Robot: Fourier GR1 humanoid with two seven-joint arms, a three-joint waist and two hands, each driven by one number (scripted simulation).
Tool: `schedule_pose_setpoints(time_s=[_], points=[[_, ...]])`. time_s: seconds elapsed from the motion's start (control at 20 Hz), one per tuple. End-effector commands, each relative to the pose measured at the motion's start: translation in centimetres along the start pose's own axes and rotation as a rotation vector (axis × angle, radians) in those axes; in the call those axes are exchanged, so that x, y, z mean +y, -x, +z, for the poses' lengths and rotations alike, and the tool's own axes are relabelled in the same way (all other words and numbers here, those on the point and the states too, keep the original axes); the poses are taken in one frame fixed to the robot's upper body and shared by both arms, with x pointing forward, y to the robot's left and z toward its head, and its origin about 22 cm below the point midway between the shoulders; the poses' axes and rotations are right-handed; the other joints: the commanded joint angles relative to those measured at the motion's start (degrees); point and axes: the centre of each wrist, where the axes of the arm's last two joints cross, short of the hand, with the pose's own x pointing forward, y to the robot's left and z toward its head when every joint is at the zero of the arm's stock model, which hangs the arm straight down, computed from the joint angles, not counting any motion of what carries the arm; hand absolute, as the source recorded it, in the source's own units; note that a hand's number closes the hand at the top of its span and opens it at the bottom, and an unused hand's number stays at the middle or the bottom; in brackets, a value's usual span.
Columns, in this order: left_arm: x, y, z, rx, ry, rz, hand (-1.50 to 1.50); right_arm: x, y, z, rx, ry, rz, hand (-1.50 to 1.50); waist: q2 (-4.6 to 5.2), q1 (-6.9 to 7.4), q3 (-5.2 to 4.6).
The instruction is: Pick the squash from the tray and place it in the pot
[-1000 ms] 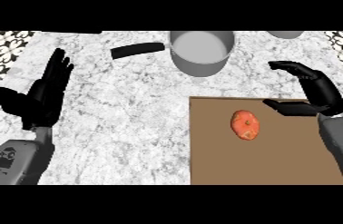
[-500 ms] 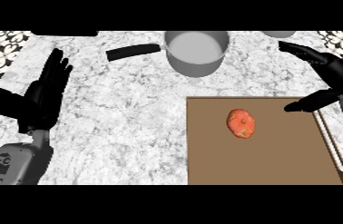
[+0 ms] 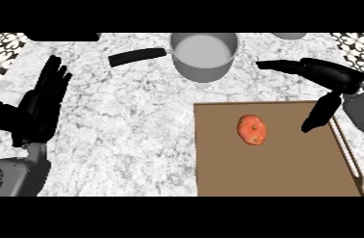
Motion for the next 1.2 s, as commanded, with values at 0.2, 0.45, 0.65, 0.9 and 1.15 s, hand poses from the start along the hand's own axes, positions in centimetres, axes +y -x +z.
schedule_pose_setpoints(time_s=[0.2,0.45,0.65,0.9,1.15], points=[[0.9,-0.8,-0.1,-0.001,-0.019,-0.006,0.0,3.9,-3.5,-3.2,0.086,-0.185,0.076,-1.5,0.08,-0.61,0.06],[-0.9,0.8,-0.3,-0.005,-0.022,-0.002,0.0,4.5,-2.1,-3.0,0.086,-0.203,0.031,-1.5,0.31,-0.33,0.08],[-0.4,0.7,1.8,0.005,-0.02,-0.001,0.0,7.9,-3.3,-3.1,0.118,-0.215,0.057,-1.5,0.18,-0.34,0.08],[-0.7,0.3,1.3,-0.004,-0.029,-0.005,0.0,9.5,-4.0,-3.1,0.199,-0.196,0.131,-1.5,0.19,-0.46,0.08],[-0.2,-1.0,-0.4,-0.006,-0.014,0.015,0.0,9.8,-2.0,-4.9,0.208,-0.2,0.129,-1.5,0.32,-0.15,0.09]])
